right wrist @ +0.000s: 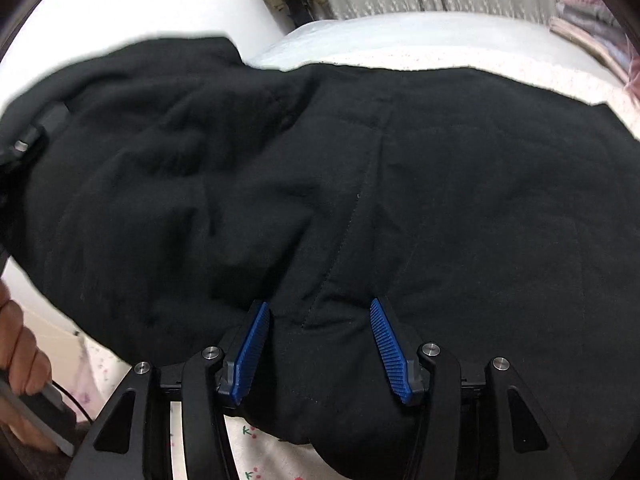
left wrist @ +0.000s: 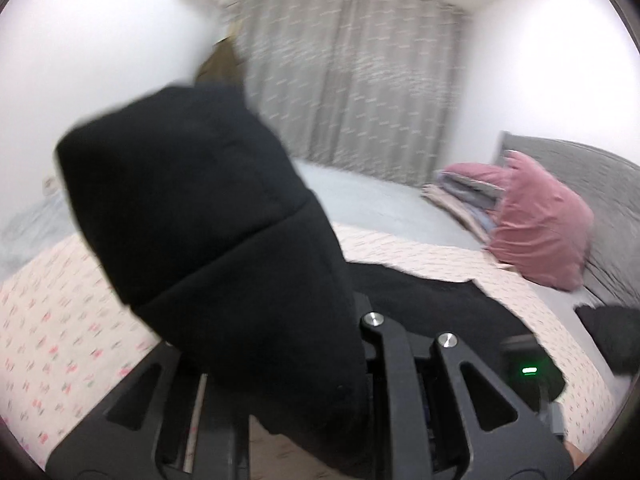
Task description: Fold large clothes
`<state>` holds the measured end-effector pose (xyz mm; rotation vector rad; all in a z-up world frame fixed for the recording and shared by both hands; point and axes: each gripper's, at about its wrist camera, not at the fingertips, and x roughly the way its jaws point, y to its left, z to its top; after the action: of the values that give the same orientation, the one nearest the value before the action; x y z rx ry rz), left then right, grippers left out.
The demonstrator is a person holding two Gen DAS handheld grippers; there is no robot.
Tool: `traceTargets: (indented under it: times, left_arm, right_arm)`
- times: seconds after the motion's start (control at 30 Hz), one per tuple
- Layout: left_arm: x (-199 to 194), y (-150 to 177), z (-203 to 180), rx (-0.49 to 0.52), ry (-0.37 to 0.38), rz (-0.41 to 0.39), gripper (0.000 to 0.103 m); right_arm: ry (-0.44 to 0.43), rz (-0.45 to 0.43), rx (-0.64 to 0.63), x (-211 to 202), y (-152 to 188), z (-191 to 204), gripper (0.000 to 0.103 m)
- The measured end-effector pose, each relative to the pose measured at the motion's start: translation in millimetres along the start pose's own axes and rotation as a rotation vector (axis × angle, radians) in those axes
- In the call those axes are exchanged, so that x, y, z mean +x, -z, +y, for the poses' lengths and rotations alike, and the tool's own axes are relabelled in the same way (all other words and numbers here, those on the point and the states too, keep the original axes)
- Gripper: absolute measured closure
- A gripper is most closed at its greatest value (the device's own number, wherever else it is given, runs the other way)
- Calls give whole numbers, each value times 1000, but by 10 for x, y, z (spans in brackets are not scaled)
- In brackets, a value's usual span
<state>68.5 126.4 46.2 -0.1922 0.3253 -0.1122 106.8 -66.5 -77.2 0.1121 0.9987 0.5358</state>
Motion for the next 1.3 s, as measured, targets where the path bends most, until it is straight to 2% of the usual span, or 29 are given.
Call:
traceTargets:
  times: [0.07,0.13,0.17,0.27,0.33,0.47,0.67,0.73,0.8,0.87,0.93,1.0,1.07,1.17,1.23,1.3]
  left_arm:
    - [20,-25,-175,25,46,-4,83]
    - [79,-11,-351,42,91,11,83]
    - [102,0,-427,49,108,21,83]
    - [192,83,-612,81,157,60,82]
    - [315,144,-766,108,186,96,82]
    - [489,379,-1048,188,225,190,81]
    - [789,1050,-1490,441,231,382,77]
    - [786,1252,-1607,544,210,356,77]
    - [756,1276,-1684,597,179,338,75]
    - [717,1213,-1666,579,189,341,72]
    - [661,1104,-1644,545,221,347,63]
    - [555,1012,-1589,496,310,356,35]
    - [372,912,-1544,438,424,349,31]
    - [155,773,-1545,404,524,316,31]
    - [29,660,-1489,385,567,289,30]
    - [-84,562,-1357,367,579,259,28]
  right_arm:
    - [-28,4,-2,-30,-11,-52,49]
    - [-100,5,47,-115,-23,-188,49]
    - [-165,15,131,-189,-41,-349,49]
    - [-282,-1,337,-441,-49,-812,49]
    - [-269,-44,418,-628,-21,-1028,48]
    - [-182,-163,557,-1148,111,-1592,44]
    - [-128,-214,639,-1528,392,-1991,40]
    - [-123,-210,653,-1540,445,-2016,39]
    - [-141,-205,661,-1562,508,-2038,39]
    - [-139,-206,659,-1453,471,-1808,38]
    - [-125,-209,650,-1404,381,-1850,37]
    - [-120,-215,645,-1441,356,-1956,34]
    - [-125,-224,641,-1461,328,-1968,33]
    - [-135,-246,631,-1507,309,-1959,31]
    - [-130,-261,617,-1539,260,-1927,30]
    - [-126,-272,603,-1585,232,-1924,30]
